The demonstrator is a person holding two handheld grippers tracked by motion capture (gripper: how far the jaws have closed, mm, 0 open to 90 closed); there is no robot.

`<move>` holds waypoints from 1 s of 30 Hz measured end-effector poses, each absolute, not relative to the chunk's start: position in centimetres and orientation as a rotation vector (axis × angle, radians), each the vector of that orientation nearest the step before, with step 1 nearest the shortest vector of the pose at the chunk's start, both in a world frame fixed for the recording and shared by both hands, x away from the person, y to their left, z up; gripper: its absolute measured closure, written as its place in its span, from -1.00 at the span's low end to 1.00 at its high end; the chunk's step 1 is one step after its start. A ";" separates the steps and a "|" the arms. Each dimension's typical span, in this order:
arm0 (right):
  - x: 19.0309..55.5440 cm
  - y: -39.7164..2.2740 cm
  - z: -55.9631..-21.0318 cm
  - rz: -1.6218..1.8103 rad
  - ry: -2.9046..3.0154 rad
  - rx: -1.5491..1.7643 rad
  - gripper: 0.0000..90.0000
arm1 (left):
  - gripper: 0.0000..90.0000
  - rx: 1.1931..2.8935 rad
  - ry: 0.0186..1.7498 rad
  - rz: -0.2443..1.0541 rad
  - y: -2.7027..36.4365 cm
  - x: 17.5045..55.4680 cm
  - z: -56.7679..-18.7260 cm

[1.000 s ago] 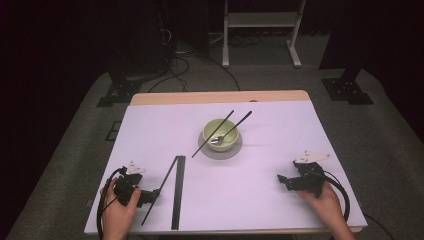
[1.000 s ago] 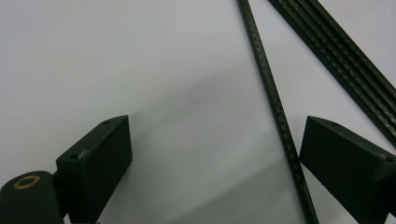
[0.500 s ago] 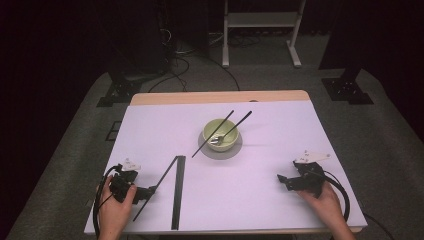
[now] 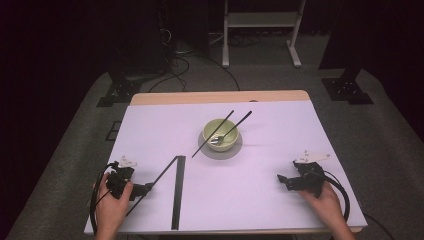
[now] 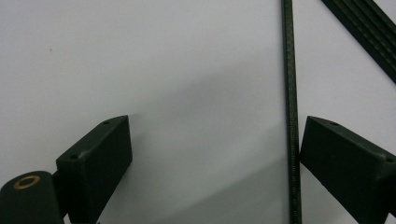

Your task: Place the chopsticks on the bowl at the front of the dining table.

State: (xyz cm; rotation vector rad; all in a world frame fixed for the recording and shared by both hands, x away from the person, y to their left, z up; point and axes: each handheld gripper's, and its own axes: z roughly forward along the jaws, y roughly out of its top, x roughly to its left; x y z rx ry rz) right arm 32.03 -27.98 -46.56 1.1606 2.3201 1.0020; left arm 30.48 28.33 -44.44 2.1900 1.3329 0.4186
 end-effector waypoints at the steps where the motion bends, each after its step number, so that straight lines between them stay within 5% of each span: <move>1: 32.0 -28.0 -46.6 1.002 2.320 1.162 -0.66 | -0.82 2.187 1.337 0.418 28.4 30.5 -44.4; 30: 32.0 -28.0 -46.6 1.002 2.320 1.160 -0.66 | -0.82 2.161 1.319 0.400 27.0 30.7 -43.0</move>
